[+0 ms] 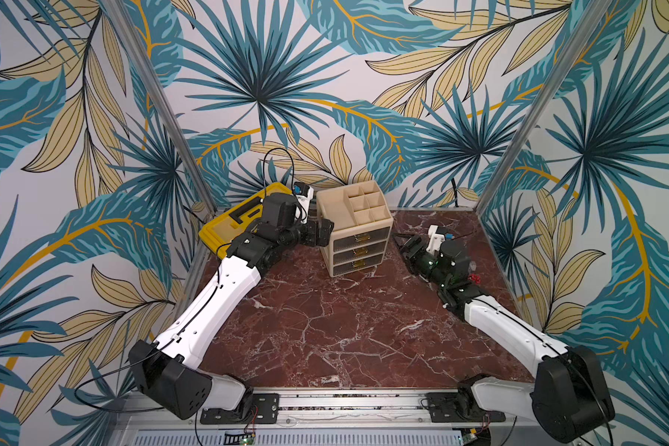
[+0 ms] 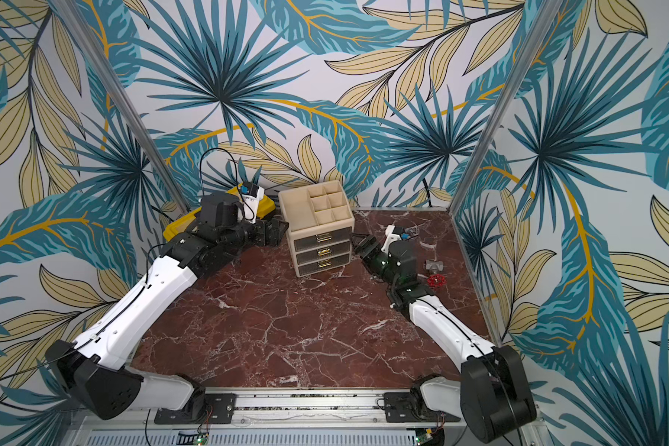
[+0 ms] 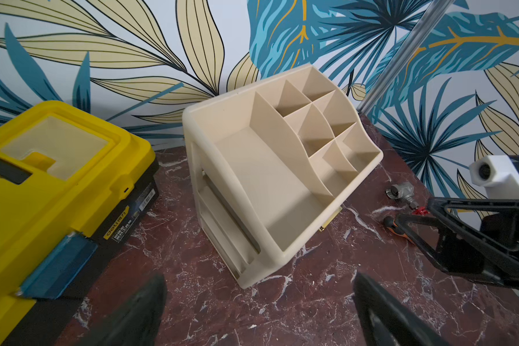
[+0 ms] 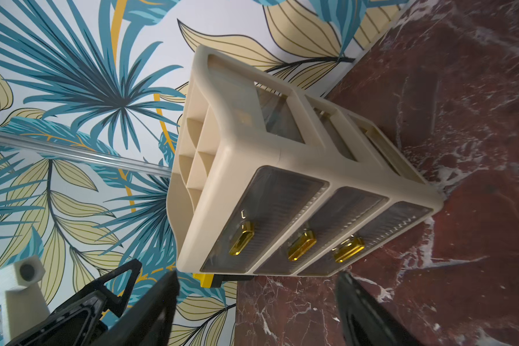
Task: Take the mice out of the drawer
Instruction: Open the drawer in the storage box.
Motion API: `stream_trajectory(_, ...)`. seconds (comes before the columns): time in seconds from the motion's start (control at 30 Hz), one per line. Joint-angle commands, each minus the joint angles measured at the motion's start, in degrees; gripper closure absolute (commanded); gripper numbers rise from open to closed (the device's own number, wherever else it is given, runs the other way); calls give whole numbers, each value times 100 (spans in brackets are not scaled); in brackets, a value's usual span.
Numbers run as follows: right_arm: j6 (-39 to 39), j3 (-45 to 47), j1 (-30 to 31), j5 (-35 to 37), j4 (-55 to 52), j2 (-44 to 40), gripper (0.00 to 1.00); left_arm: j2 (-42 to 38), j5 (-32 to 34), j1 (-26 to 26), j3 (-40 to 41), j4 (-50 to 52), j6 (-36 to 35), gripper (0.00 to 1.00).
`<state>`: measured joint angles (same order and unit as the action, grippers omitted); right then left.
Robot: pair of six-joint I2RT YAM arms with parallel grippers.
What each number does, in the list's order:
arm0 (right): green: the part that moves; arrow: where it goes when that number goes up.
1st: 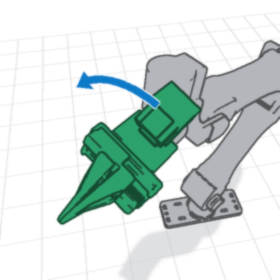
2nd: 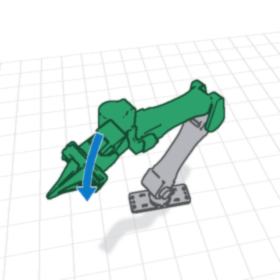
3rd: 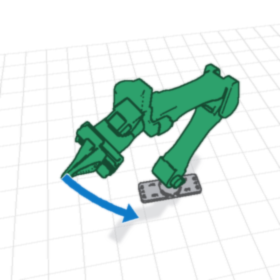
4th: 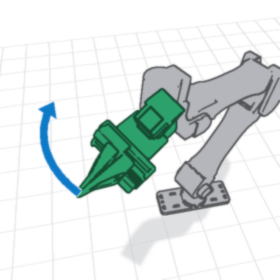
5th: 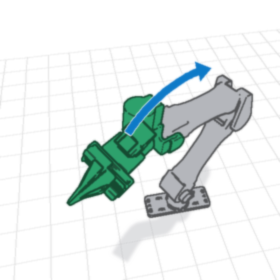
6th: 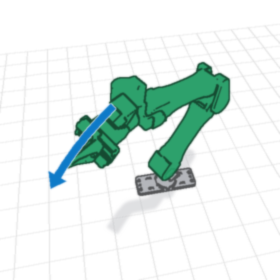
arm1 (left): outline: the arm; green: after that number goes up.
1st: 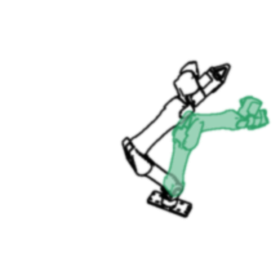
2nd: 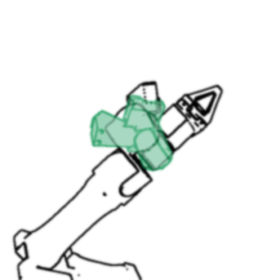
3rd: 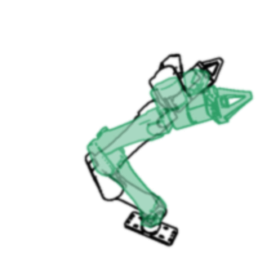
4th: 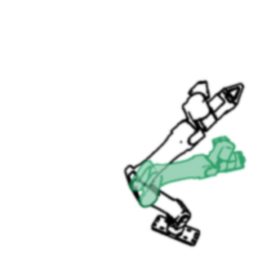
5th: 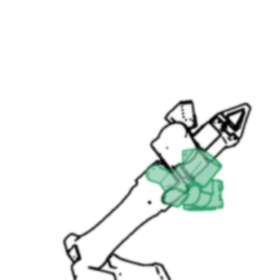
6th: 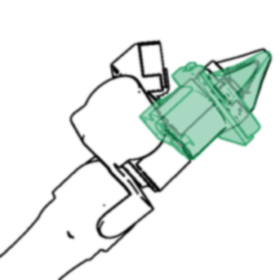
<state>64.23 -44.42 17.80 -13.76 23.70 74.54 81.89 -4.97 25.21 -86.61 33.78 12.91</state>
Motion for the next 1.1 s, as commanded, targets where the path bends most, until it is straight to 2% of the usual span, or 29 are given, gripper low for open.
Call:
stream_trajectory(0.0,356,-173,246,-15,612,315,23,173,-237,30,-428,485,16,0)
stream_trajectory(0.17,746,-295,455,-52,1178,882,36,423,-432,31,-543,380,306,2)
stream_trajectory(0.4,948,-385,606,-17,1393,1261,41,725,-460,28,-670,130,692,8)
stream_trajectory(0.53,1055,-393,666,-22,1592,1415,49,878,-468,33,-691,-38,883,10)
stream_trajectory(1.07,1692,-418,797,118,2476,2067,60,1001,-724,36,-611,-200,1227,14)
